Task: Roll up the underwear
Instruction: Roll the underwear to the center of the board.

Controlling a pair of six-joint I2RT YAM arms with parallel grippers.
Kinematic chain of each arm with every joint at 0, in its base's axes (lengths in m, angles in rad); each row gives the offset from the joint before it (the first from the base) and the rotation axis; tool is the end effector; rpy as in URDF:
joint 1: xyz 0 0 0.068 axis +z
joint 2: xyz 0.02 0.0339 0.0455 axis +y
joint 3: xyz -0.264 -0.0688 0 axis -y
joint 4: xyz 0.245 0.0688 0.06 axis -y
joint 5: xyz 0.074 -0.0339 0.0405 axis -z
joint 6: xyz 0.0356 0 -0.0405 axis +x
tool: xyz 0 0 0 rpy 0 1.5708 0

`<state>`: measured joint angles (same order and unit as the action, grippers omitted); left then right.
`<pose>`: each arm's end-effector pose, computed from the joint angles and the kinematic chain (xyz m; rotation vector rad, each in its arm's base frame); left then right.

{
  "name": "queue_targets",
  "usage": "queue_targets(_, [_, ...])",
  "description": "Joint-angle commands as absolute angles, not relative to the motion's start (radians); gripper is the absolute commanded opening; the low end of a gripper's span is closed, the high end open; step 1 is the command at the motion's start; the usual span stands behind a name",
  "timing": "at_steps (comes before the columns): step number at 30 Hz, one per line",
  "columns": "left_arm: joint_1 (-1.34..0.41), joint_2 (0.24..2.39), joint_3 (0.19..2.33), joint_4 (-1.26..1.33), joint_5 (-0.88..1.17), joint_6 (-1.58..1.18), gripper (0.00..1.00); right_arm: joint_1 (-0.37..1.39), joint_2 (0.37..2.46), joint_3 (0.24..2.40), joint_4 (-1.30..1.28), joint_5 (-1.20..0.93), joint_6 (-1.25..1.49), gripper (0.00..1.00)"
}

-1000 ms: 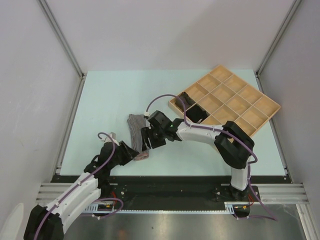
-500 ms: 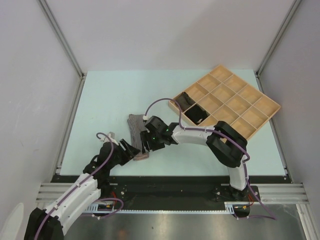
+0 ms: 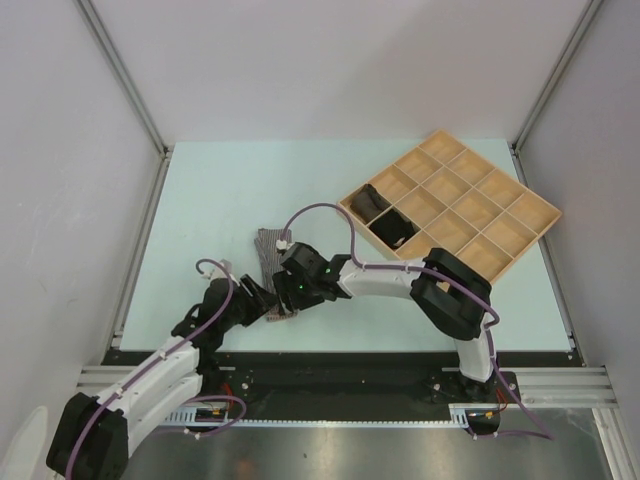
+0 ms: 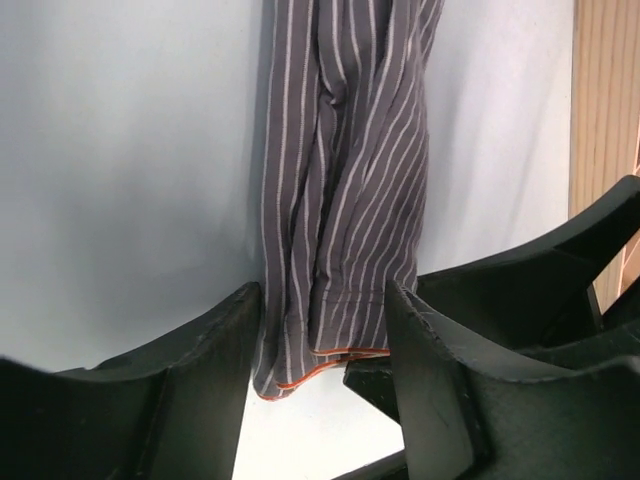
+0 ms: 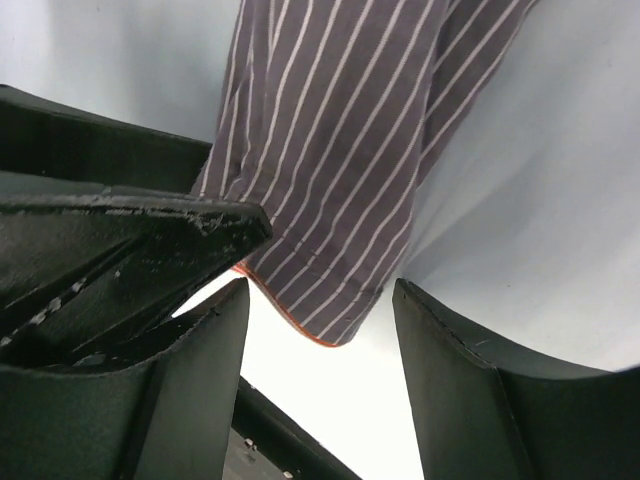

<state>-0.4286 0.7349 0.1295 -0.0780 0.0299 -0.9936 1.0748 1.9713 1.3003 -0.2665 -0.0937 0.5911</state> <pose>0.1312 -0.0611 0.1312 -0.6466 2.2882 -0.7646 0.1955 0.3682 0.1630 -0.6838 2.5997 0.7364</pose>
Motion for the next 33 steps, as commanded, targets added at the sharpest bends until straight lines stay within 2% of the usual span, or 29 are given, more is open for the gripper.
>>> queue_targets(1, [-0.426, 0.746, 0.077, -0.178, -0.026, -0.965, 0.56, 1.089, 1.977, 1.296, -0.296, -0.080, 0.577, 0.64])
queue_targets(3, [-0.426, 0.749, 0.063, -0.160, -0.020, -0.968, 0.53, 1.089, 1.967, 1.296, -0.299, -0.078, 0.571, 0.65])
queue_targets(6, [-0.426, 0.762, 0.055, -0.140, -0.009, -0.968, 0.41, 1.089, 1.930, 1.295, -0.310, -0.058, 0.535, 0.68])
queue_targets(7, [-0.426, 0.764, 0.058, -0.140, -0.009, -0.965, 0.33, 1.086, 1.904, 1.296, -0.322, -0.052, 0.507, 0.69])
queue_targets(10, [-0.426, 0.755, 0.071, -0.170, -0.009, -0.947, 0.20, 1.085, 1.859, 1.296, -0.359, -0.006, 0.456, 0.71])
queue_targets(16, [-0.426, 0.646, 0.136, -0.293, 0.020, -0.928, 0.03, 1.095, 1.761, 1.282, -0.364, 0.078, 0.263, 0.73])
queue_targets(21, [-0.420, 0.643, 0.178, -0.345, 0.084, -0.905, 0.00, 1.184, 1.720, 1.238, -0.243, 0.037, 0.034, 0.75])
queue_targets(25, [-0.403, 0.716, 0.233, -0.362, 0.149, -0.874, 0.00, 1.244, 1.729, 1.181, -0.131, 0.026, -0.073, 0.77])
queue_targets(33, [-0.327, 0.726, 0.278, -0.405, 0.282, -0.845, 0.01, 1.318, 1.690, 1.003, 0.151, 0.051, -0.196, 0.77])
